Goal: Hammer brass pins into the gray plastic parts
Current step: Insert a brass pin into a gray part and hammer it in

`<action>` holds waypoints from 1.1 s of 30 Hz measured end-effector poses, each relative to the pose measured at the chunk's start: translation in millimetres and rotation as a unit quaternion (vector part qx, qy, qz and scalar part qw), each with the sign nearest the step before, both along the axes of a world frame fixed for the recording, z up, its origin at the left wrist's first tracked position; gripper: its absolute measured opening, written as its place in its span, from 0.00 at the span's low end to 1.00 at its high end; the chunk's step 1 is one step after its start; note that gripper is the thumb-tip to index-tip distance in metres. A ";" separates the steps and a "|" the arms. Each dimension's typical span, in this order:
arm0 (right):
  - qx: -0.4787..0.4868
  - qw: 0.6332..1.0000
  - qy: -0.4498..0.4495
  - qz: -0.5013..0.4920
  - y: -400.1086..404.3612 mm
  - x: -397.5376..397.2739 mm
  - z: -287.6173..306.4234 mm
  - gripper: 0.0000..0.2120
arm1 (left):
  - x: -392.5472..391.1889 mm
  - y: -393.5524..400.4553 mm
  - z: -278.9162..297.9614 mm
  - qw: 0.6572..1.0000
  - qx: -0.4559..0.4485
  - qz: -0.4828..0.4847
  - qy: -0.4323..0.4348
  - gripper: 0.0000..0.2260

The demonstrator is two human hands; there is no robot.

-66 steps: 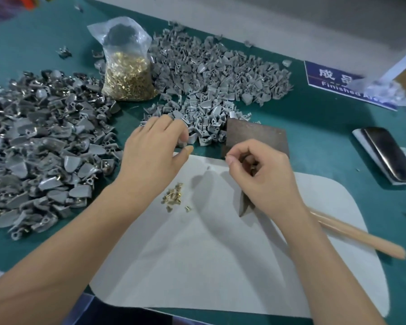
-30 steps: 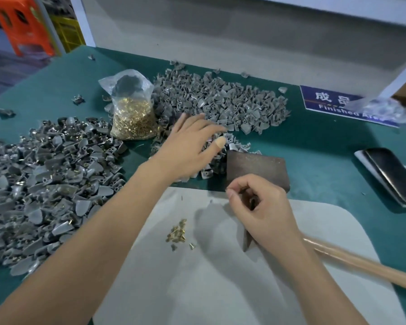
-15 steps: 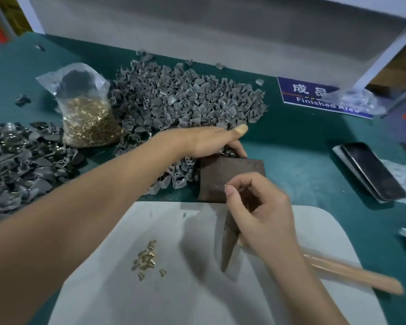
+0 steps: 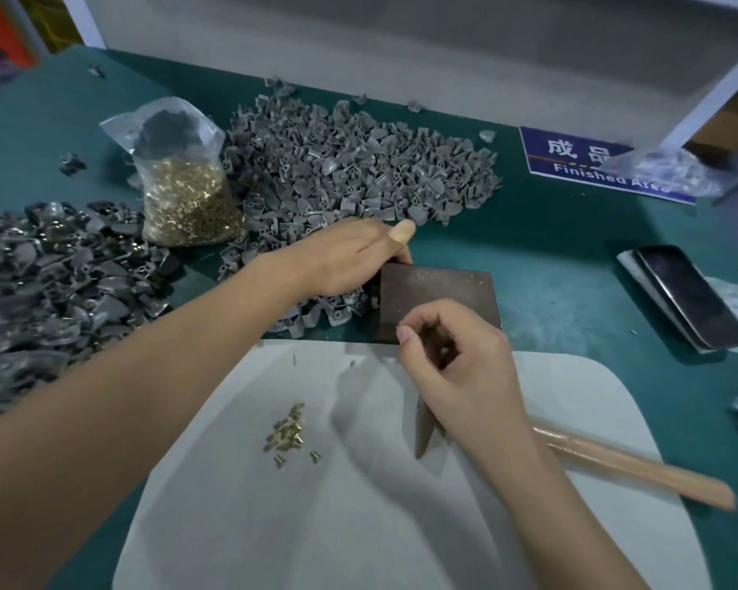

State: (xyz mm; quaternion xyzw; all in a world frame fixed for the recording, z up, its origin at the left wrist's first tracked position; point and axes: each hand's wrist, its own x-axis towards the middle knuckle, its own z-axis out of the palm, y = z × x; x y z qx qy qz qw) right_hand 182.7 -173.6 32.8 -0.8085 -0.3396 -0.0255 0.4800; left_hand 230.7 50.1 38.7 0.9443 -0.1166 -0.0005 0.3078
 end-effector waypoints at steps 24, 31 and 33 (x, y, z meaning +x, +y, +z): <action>0.000 1.000 -0.010 -0.001 3.4 -2.2 -4.6 0.06 | -89.1 3.0 -12.3 0.971 0.160 0.121 -0.131 0.13; 0.000 1.000 -0.005 0.005 3.5 -1.3 -4.9 0.05 | -90.5 -4.5 -16.2 0.976 0.165 0.093 -0.106 0.21; -0.006 1.000 -0.007 0.007 2.7 -1.4 -4.4 0.05 | -89.6 -2.0 -15.2 0.977 0.173 0.083 -0.091 0.19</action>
